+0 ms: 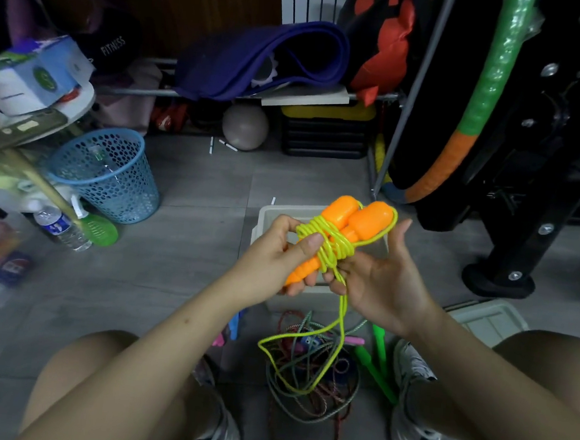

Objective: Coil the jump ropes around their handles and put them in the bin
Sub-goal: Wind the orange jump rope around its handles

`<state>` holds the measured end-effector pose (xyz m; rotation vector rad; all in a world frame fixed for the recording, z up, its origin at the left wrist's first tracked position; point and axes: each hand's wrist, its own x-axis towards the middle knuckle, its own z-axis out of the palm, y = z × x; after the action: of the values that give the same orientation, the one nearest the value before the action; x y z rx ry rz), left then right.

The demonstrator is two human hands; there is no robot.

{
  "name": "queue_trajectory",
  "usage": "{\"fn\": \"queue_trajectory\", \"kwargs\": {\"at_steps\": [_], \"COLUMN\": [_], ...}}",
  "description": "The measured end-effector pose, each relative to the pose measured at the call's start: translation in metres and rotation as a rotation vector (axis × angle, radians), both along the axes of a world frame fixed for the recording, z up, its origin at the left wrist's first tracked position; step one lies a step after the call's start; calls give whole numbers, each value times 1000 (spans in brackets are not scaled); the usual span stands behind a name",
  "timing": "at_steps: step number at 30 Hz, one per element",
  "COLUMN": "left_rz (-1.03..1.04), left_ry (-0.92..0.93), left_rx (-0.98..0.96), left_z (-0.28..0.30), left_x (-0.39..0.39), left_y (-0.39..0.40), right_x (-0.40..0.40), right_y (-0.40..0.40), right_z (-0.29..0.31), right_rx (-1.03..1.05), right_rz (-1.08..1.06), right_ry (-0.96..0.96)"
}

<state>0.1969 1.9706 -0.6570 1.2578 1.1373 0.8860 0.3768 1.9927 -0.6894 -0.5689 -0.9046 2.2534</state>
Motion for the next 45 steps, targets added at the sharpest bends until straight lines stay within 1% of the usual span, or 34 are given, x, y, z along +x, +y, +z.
{"fn": "queue_trajectory", "kwargs": {"at_steps": [2,6,8,9,12,14,18,21,23,25,29,32,34,37,39,42,43,45], "left_rz": [28,55,78,86,104,128,172,184,177,153,143,141,138,128,142,158,160,160], "left_ry": [11,54,77,104,171,172,70,7,-10,2,15,8,-1,26,109,274,325,407], "left_rx": [-26,-19,2,23,69,82,-4,-28,-21,-9,-38,-35,-31,-2,42,119,142,167], "left_z": [0,-3,-3,-4,-9,-9,-3,-3,-3,-1,-2,-2,0,1,-5,-15,-18,-21], "left_x": [1,2,5,6,11,16,18,14,13,14,16,17,17,14,13,13,13,17], "left_y": [2,6,8,9,11,11,13,16,16,15,16,15,15,14,15,14,14,11], "right_x": [-4,-11,-11,-12,-16,-19,-21,-18,-15,-13,-16,-18,-18,-16,-16,-17,-18,-20], "right_y": [-4,-11,-13,-14,-16,-16,-14,-13,-11,-10,-11,-9,-7,-4,-4,-6,-7,-9], "right_z": [-3,-1,5,7,8,5,5,6,4,0,-1,3,5,9,13,17,17,16], "right_rx": [101,423,499,520,534,555,806,863,906,931,1008,968,911,799,668,354,292,264], "right_rz": [-50,-257,-295,-310,-345,-381,-445,-380,-374,-438,-590,-623,-573,-425,-326,-264,-260,-262], "right_ry": [-99,-551,-705,-750,-807,-846,-1040,-992,-994,-1040,-1226,-1254,-1197,-1067,-971,-775,-747,-776]}}
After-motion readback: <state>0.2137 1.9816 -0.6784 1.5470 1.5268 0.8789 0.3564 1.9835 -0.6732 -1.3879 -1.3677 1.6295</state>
